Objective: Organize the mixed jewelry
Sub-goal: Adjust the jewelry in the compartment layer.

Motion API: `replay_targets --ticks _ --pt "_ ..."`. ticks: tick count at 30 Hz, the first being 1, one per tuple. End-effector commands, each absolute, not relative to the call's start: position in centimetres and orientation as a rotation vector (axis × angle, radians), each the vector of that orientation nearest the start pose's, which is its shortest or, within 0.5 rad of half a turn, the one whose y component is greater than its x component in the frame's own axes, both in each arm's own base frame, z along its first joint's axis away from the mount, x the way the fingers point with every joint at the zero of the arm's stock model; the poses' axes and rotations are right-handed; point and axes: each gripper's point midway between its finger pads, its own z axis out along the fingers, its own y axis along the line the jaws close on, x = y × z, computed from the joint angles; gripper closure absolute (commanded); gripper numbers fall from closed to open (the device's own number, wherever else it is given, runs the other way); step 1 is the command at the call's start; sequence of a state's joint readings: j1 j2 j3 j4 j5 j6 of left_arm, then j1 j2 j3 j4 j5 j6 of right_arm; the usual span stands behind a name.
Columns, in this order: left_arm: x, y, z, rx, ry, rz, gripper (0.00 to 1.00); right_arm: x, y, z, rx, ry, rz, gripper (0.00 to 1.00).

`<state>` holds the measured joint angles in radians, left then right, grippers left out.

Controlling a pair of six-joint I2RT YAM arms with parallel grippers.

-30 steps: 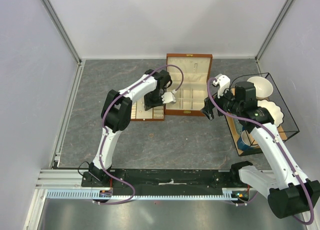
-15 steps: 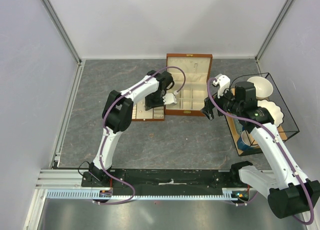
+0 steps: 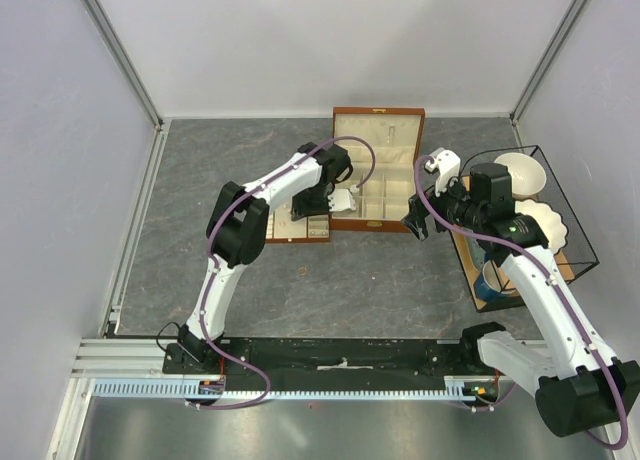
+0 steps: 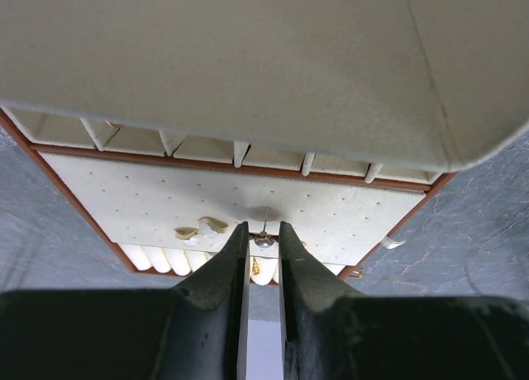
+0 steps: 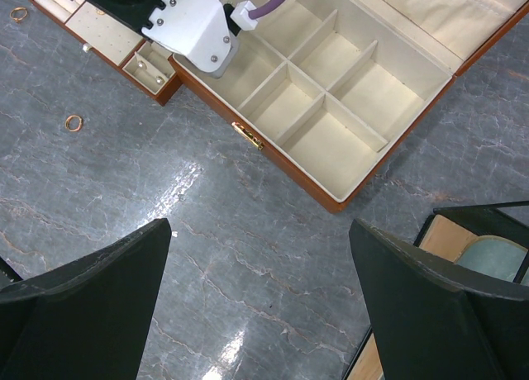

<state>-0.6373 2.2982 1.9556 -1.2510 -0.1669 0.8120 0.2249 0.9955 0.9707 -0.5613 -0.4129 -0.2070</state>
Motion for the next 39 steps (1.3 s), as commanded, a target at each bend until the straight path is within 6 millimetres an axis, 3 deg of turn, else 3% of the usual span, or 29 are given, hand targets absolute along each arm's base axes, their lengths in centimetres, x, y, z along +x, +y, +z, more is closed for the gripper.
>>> replay_targets --ticks 1,8,39 --pt "36.7 -19.4 3.7 2.197 2.321 0.319 0.96 27.9 12.8 23.0 -0.693 1.984 0.447 0.02" --pt "36.3 -18.7 3.0 2.239 2.326 0.359 0.98 27.9 12.8 23.1 -0.693 1.981 0.448 0.02" --pt "35.7 -20.1 2.4 2.330 2.250 0.420 0.96 27.7 12.6 23.1 -0.688 1.977 0.437 0.02"
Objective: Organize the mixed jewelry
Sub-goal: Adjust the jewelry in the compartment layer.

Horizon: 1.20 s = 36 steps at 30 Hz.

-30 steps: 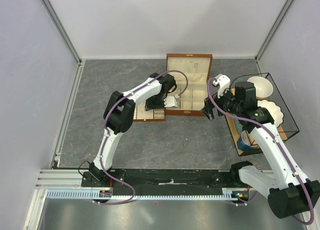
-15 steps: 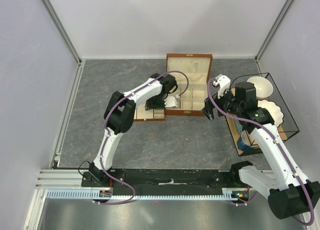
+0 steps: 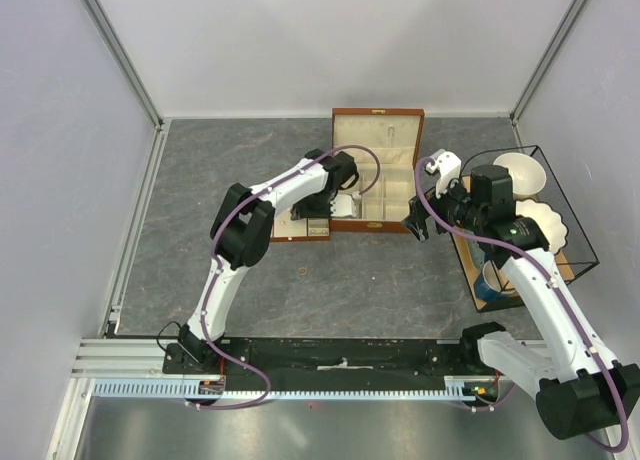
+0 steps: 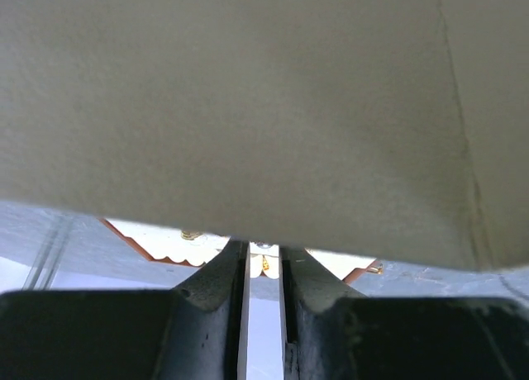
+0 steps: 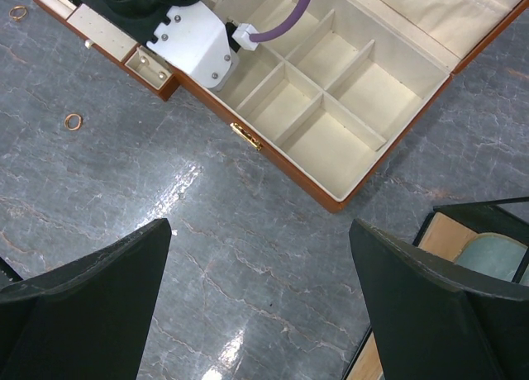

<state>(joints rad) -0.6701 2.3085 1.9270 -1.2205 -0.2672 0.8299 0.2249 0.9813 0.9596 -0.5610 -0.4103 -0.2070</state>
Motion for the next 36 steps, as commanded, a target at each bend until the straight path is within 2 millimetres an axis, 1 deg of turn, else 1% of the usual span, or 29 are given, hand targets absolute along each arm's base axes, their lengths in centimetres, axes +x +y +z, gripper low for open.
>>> replay_targets --ticks 1,5,11,12,14,18,19,20,25,28,33,36 --pt "35.6 -20.2 2.4 2.338 2.243 0.423 0.94 27.7 12.6 23.2 -0.688 1.976 0.437 0.02" --pt "35.6 -20.3 2.4 2.354 2.228 0.446 0.89 27.8 12.6 23.2 -0.687 1.976 0.435 0.02" --pt "35.5 -20.4 2.5 2.357 2.221 0.448 0.83 27.7 12.6 23.2 -0.688 1.977 0.440 0.02" --pt "35.5 -20.4 2.5 2.356 2.223 0.446 0.80 27.7 12.6 23.2 -0.687 1.978 0.438 0.02" --pt "35.5 -20.5 2.8 2.351 2.218 0.436 0.75 27.8 12.6 23.2 -0.688 1.977 0.437 0.02" --pt "35.6 -20.8 3.2 2.336 2.210 0.424 0.72 27.8 12.6 23.3 -0.688 1.977 0.440 0.02" --pt "35.6 -20.8 3.3 2.331 2.211 0.416 0.68 27.8 12.6 23.3 -0.688 1.976 0.437 0.02" --pt "35.8 -21.2 3.7 2.318 2.203 0.407 0.66 27.8 12.6 23.3 -0.688 1.977 0.437 0.02" --pt "35.8 -21.6 4.1 2.298 2.197 0.380 0.57 27.8 12.6 23.4 -0.687 1.978 0.436 0.02" --pt "35.7 -22.1 4.5 2.273 2.199 0.335 0.55 27.8 12.6 23.3 -0.688 1.979 0.437 0.02" --pt "36.1 -23.0 6.2 2.214 2.183 0.271 0.50 27.8 12.6 23.2 -0.689 1.979 0.435 0.02" --pt "36.4 -23.7 7.6 2.166 2.169 0.228 0.48 27.8 12.5 23.2 -0.687 1.978 0.436 0.02"
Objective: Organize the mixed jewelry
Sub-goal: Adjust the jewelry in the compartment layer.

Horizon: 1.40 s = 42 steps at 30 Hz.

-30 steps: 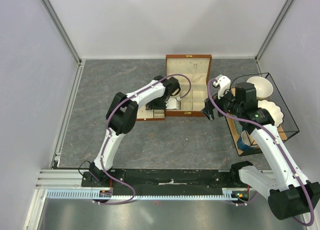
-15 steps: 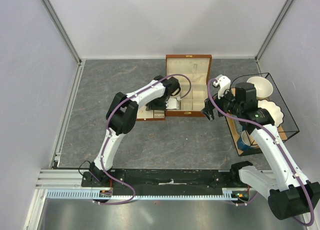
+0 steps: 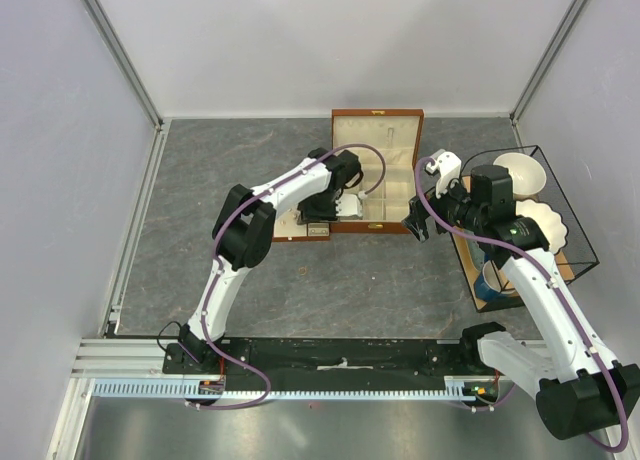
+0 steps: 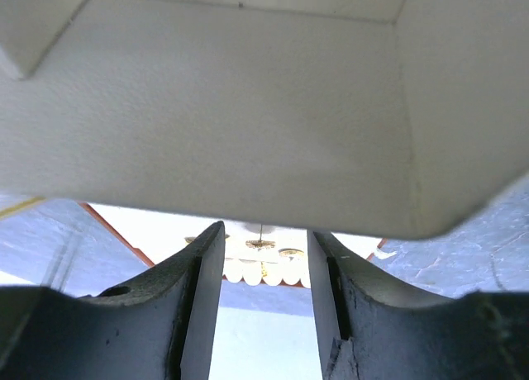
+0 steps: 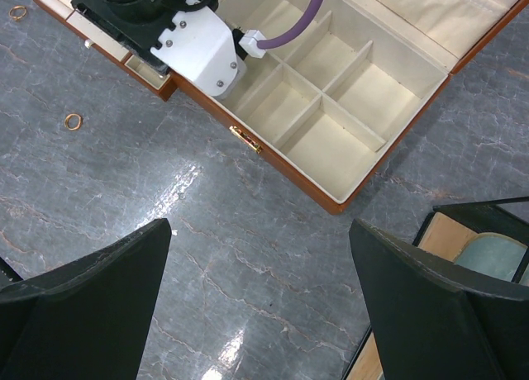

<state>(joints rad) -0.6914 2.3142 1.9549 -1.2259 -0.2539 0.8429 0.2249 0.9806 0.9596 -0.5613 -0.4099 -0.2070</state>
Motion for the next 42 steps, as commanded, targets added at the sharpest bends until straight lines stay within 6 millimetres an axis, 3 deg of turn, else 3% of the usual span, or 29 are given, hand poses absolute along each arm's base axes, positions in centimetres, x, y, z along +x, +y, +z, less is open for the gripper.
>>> replay_targets --ticks 1,7,15,18,27,31,42 --pt "36.4 -23.8 8.0 2.152 2.166 0.215 0.48 27.8 12.5 23.3 -0.687 1.976 0.433 0.02" --pt "36.7 -23.1 9.7 2.073 2.191 0.160 0.48 27.7 12.5 23.4 -0.684 1.972 0.439 0.02" --pt "38.7 -20.5 11.7 1.837 2.273 0.076 0.48 27.8 12.6 23.3 -0.684 1.973 0.444 0.02" --pt "39.6 -19.3 11.3 1.740 2.308 0.046 0.48 27.7 12.5 23.3 -0.682 1.972 0.443 0.02" --pt "39.9 -19.1 10.2 1.586 2.314 -0.075 0.47 27.8 12.6 23.3 -0.683 1.976 0.445 0.02" --pt "39.4 -19.2 9.4 1.559 2.327 -0.121 0.47 27.9 12.6 23.2 -0.683 1.979 0.448 0.02" --pt "39.9 -19.7 9.4 1.536 2.311 -0.136 0.47 27.9 12.5 23.4 -0.680 1.980 0.446 0.02"
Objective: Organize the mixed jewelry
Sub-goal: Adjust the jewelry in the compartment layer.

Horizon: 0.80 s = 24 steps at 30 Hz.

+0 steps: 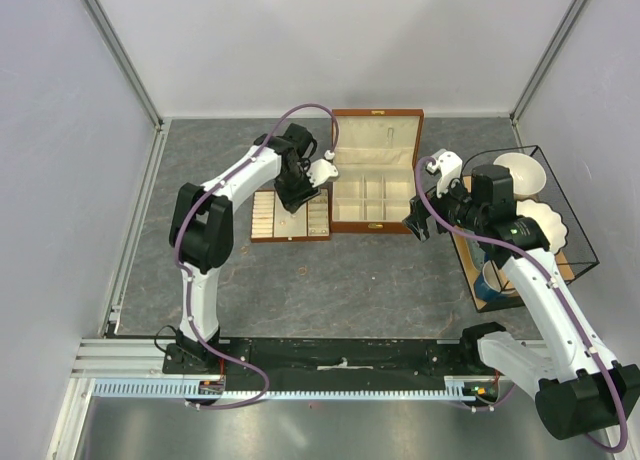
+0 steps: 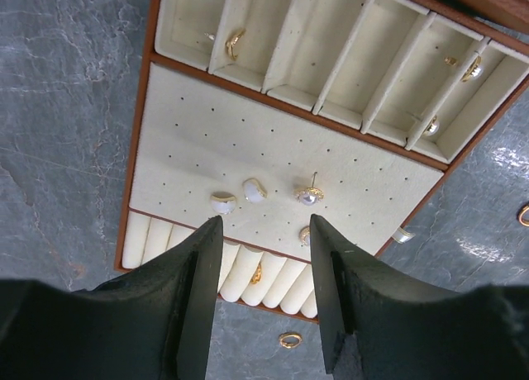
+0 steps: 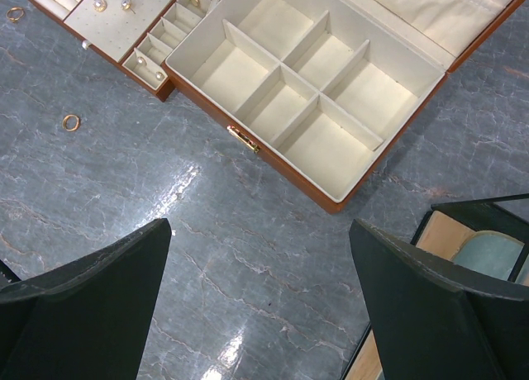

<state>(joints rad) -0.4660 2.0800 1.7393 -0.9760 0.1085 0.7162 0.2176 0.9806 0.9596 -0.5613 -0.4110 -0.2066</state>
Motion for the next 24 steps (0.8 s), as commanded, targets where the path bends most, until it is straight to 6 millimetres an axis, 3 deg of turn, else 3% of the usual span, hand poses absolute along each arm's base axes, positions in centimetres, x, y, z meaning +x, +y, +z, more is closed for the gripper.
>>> replay_targets --ticks 1,24 --pt "39.8 -19.6 9.3 1.538 2.311 -0.134 0.47 27.8 12.5 23.5 -0.681 1.978 0.447 0.02" --pt "39.4 -18.3 7.4 1.581 2.347 -0.071 0.46 27.8 12.5 23.4 -0.679 1.977 0.444 0.02"
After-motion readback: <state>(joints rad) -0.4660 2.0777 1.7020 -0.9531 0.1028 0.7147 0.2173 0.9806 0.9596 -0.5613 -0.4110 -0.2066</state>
